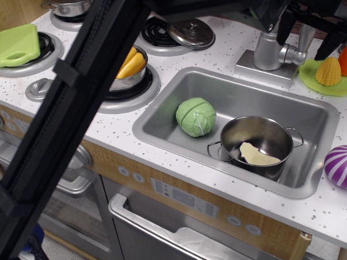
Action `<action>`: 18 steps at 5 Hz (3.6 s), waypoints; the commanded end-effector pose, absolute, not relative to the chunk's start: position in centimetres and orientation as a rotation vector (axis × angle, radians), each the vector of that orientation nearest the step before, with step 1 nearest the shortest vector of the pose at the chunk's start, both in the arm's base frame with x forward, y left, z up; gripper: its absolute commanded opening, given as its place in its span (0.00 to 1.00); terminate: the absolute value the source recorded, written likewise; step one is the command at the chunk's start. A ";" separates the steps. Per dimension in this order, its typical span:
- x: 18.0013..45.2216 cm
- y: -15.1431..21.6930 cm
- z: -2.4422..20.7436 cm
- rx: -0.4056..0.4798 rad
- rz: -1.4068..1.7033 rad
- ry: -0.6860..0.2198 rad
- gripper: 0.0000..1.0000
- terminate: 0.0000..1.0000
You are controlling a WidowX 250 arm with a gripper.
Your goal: Turn lever vertical to front
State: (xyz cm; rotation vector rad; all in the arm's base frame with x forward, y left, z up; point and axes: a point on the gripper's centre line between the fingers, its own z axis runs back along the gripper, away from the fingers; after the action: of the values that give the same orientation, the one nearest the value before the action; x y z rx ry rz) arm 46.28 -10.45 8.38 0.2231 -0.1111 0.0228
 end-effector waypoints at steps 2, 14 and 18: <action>46.6 -10.1 8.8 0.242 0.022 -0.187 1.00 0.00; 47.1 -10.8 8.4 0.162 0.145 -0.251 0.00 0.00; 45.9 -11.4 4.6 0.125 0.222 -0.202 0.00 0.00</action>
State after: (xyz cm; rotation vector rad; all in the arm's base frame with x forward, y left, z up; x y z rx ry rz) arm 45.64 -10.83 2.84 0.1355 -0.1615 0.2197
